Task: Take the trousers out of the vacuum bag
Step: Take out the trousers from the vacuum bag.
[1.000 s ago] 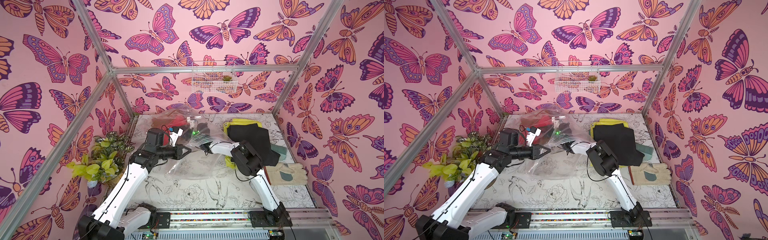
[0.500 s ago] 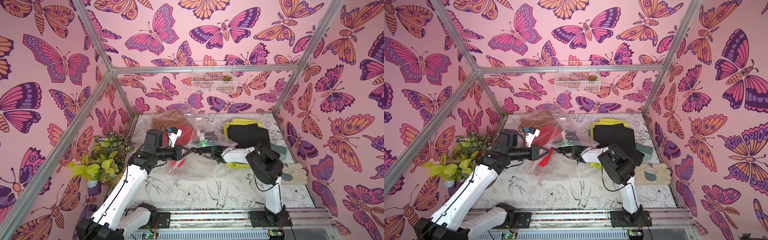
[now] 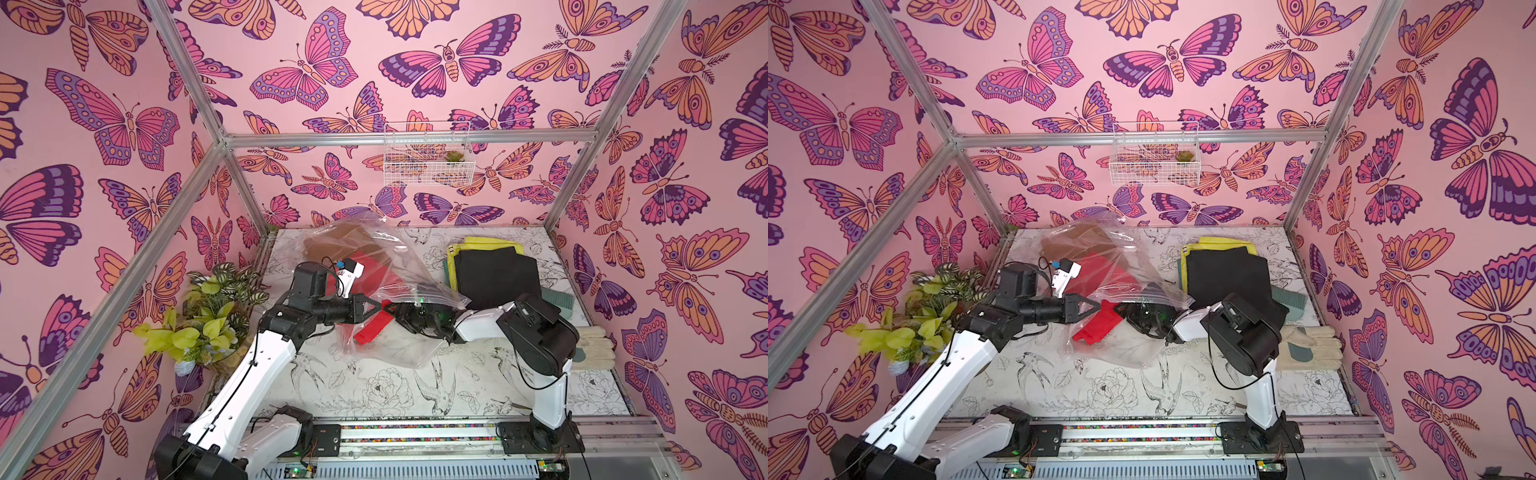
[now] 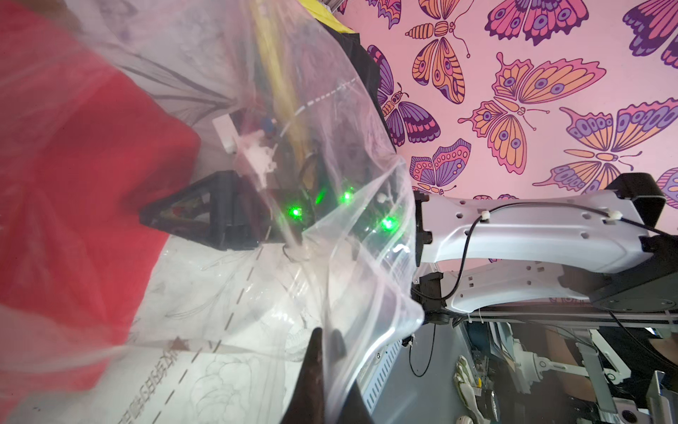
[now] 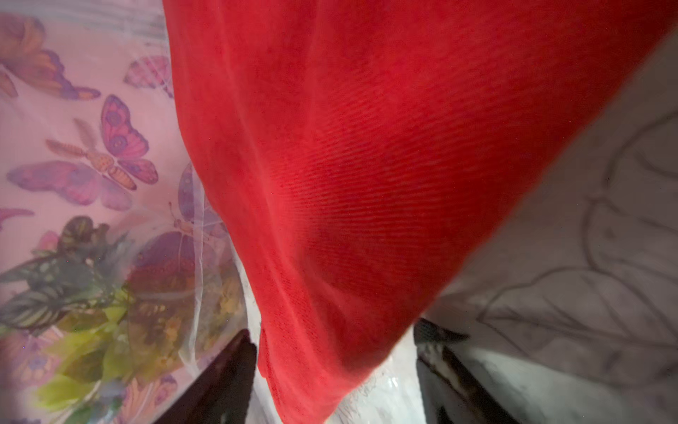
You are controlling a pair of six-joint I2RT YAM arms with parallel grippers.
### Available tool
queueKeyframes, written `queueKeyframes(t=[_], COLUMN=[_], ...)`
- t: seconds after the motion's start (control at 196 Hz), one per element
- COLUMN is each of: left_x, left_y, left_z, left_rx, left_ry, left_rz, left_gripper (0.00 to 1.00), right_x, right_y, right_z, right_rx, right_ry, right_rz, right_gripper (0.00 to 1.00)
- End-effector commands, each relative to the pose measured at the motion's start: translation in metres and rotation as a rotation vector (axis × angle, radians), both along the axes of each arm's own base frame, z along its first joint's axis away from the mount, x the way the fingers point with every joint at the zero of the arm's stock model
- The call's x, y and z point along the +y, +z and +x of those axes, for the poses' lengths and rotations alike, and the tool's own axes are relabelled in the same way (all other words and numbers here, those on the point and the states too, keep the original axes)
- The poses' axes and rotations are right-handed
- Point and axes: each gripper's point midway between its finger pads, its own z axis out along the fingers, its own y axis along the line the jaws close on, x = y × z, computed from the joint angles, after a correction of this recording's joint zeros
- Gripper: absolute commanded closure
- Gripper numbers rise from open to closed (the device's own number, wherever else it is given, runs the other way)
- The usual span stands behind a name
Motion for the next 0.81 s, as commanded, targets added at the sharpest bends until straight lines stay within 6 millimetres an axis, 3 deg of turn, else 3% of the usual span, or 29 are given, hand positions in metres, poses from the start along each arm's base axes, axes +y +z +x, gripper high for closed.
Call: queueKeyframes(t=[0.0, 0.204, 0.388, 0.806], left_x=[0.0, -0.001, -0.001, -0.005], left_y=[0.0, -0.001, -0.002, -0.007], left_z=[0.001, 0.0, -0.001, -0.006], left_rx=[0.0, -0.004, 0.0, 0.015], left_ry=[0.002, 0.008, 0.011, 0.01], left_rz=[-0.02, -0.025, -0.027, -0.029], left_gripper=[1.0, 1.0, 1.0, 1.0], right_x=[-0.005, 0.01, 0.017, 0.037], right_y=[0.003, -0.009, -0.024, -0.029], right_z=[0.007, 0.016, 0.016, 0.035], right_rx=[-0.013, -0.021, 0.011, -0.031], right_ry=[-0.076, -0.127, -0.195, -0.313], right_rz=[0.026, 0.112, 0.056, 0.136], right_gripper=[0.21, 0.28, 0.3, 0.3])
